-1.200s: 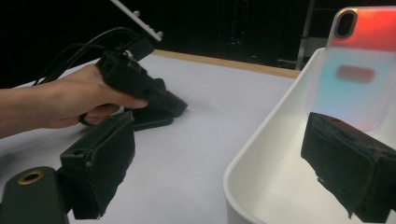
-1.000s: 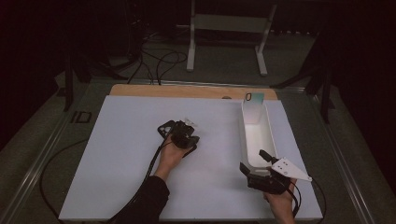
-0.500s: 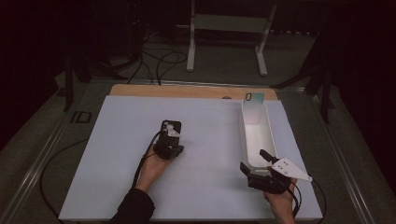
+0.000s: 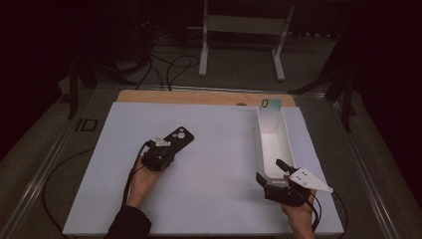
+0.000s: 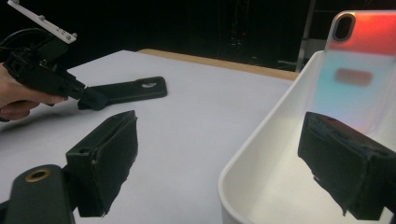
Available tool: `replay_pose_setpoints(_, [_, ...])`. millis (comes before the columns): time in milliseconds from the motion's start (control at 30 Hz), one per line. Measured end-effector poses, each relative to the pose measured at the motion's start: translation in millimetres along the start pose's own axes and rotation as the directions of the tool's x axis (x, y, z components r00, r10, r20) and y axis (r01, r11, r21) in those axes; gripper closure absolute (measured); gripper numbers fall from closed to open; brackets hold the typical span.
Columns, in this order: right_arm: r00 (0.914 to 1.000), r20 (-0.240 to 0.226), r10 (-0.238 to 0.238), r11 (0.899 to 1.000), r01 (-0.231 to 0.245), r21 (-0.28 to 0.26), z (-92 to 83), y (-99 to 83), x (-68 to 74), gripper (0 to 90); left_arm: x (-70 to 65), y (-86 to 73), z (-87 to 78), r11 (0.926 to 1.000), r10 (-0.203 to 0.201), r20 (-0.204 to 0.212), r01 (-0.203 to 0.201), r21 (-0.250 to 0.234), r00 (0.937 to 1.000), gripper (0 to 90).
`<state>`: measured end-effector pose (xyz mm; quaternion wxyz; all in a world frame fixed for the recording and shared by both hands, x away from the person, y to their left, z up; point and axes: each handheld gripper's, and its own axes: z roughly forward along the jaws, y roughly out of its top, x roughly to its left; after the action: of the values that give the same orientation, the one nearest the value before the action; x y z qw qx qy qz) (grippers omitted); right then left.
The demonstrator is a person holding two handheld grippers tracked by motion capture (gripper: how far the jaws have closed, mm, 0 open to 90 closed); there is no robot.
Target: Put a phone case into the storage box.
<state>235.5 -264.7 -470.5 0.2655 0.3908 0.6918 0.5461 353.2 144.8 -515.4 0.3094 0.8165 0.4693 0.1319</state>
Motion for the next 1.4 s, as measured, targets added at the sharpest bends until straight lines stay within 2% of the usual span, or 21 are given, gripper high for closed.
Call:
replay_pose_setpoints(67, [1.0000, -0.002, 0.001, 1.000, -0.001, -0.002, 0.2, 0.1, 0.4, 12.0, -2.2, 0.4, 0.2, 0.9998, 0.017, -0.016, -0.017, 0.004, 0.9997, 87.9])
replay_pose_setpoints(200, [1.0000, -0.002, 0.000, 1.000, 0.000, 0.003, 0.3, 0.3, 0.3, 11.9, -1.9, 0.3, 0.1, 0.9999, 0.011, -0.015, -0.011, 0.002, 0.9998, 87.8])
replay_pose_setpoints(233, [1.0000, 0.002, 0.009, 1.000, -0.009, 0.018, 0.5, 0.8, 0.7, 11.2, -2.2, 0.3, 0.1, 0.9999, 0.012, -0.014, -0.012, -0.001, 0.9998, 87.4])
replay_pose_setpoints(300, [0.9999, 0.002, 0.012, 1.000, -0.012, 0.023, 0.4, 1.0, 0.7, 11.2, -3.0, 0.2, -0.2, 0.9998, 0.017, -0.008, -0.018, -0.006, 0.9998, 84.0])
replay_pose_setpoints(333, [0.9999, 0.006, 0.009, 1.000, -0.009, 0.028, 0.0, 1.7, 0.8, 10.7, -5.9, 0.7, -3.0, 0.9991, 0.033, 0.003, -0.033, -0.025, 0.9995, 82.7])
replay_pose_setpoints(467, [0.9998, 0.016, 0.016, 1.000, -0.016, 0.024, -1.1, 2.6, 0.5, 10.2, -10.3, 2.8, -17.8, 0.9944, 0.047, 0.041, -0.043, -0.096, 0.9980, 75.4])
replay_pose_setpoints(567, [0.9997, 0.008, 0.021, 0.999, -0.022, 0.030, -1.1, 2.8, -0.2, 10.1, -10.6, 2.4, -35.5, 0.9848, 0.049, 0.041, -0.042, -0.169, 0.9980, 67.9])
replay_pose_setpoints(600, [0.9998, 0.007, 0.020, 0.999, -0.020, 0.031, -1.0, 2.6, -0.4, 10.1, -10.6, 2.4, -35.5, 0.9848, 0.049, 0.041, -0.042, -0.169, 0.9980, 65.7])
replay_pose_setpoints(633, [0.9998, 0.006, 0.020, 0.999, -0.021, 0.032, -0.8, 2.5, -0.4, 9.6, -9.8, 0.4, -48.0, 0.9752, 0.050, 0.032, -0.042, -0.217, 0.9982, 62.4])
replay_pose_setpoints(700, [0.9998, 0.009, 0.017, 0.999, -0.017, 0.034, -0.6, 2.6, -0.1, 9.6, -8.4, -2.7, -58.8, 0.9661, 0.053, 0.036, -0.042, -0.255, 0.9980, 58.0])
replay_pose_setpoints(733, [0.9998, 0.007, 0.018, 0.999, -0.018, 0.033, -0.6, 2.6, -0.1, 9.6, -7.3, -5.6, -66.2, 0.9590, 0.058, 0.033, -0.047, -0.280, 0.9977, 57.1])
replay_pose_setpoints(767, [0.9998, 0.008, 0.017, 0.999, -0.017, 0.031, -0.5, 2.8, 0.0, 9.6, -7.3, -5.6, -66.2, 0.9590, 0.058, 0.033, -0.047, -0.280, 0.9977, 53.6])
replay_pose_setpoints(800, [0.9998, 0.010, 0.017, 0.999, -0.017, 0.032, -0.6, 3.0, 0.0, 9.6, -6.4, -11.4, -76.8, 0.9473, 0.069, 0.006, -0.063, -0.314, 0.9976, 48.2])
replay_pose_setpoints(833, [0.9998, 0.009, 0.019, 0.999, -0.019, 0.031, -0.6, 3.2, 0.0, 9.5, -5.4, -14.9, -81.5, 0.9427, 0.067, 0.004, -0.062, -0.328, 0.9977, 46.0])
replay_pose_setpoints(967, [0.9998, 0.010, 0.016, 0.999, -0.016, 0.029, -0.4, 3.4, -0.5, 9.4, 0.0, -29.9, -96.6, 0.9284, 0.036, -0.030, -0.045, -0.369, 0.9989, 31.0])
replay_pose_setpoints(1033, [0.9998, 0.008, 0.017, 0.999, -0.017, 0.029, -0.2, 3.7, -0.3, 9.4, 1.8, -33.3, -99.9, 0.9255, 0.026, -0.041, -0.040, -0.377, 0.9988, 23.7])
replay_pose_setpoints(1133, [0.9999, 0.004, 0.013, 0.999, -0.013, 0.031, 0.4, 3.7, 0.3, 9.3, 9.3, -43.4, -112.0, 0.9146, -0.003, -0.046, -0.016, -0.404, 0.9989, 17.1])
replay_pose_setpoints(1300, [0.9999, 0.006, 0.011, 1.000, -0.011, 0.028, -0.2, 3.9, 0.4, 9.3, 13.0, -55.0, -123.8, 0.9029, 0.000, -0.059, -0.026, -0.429, 0.9982, 10.4])
replay_pose_setpoints(1333, [0.9999, 0.006, 0.010, 1.000, -0.010, 0.027, -0.3, 3.9, 0.5, 9.4, 13.0, -55.0, -123.8, 0.9029, 0.000, -0.059, -0.026, -0.429, 0.9982, 8.8])
replay_pose_setpoints(1367, [0.9999, 0.007, 0.009, 1.000, -0.009, 0.027, -0.6, 3.8, 0.5, 9.3, 13.4, -58.5, -126.9, 0.8987, 0.001, -0.072, -0.033, -0.437, 0.9974, 6.8])
replay_pose_setpoints(1400, [0.9999, 0.006, 0.009, 1.000, -0.009, 0.024, -0.7, 3.9, 0.7, 9.3, 13.5, -59.7, -127.8, 0.8990, 0.006, -0.078, -0.039, -0.436, 0.9969, 3.9])
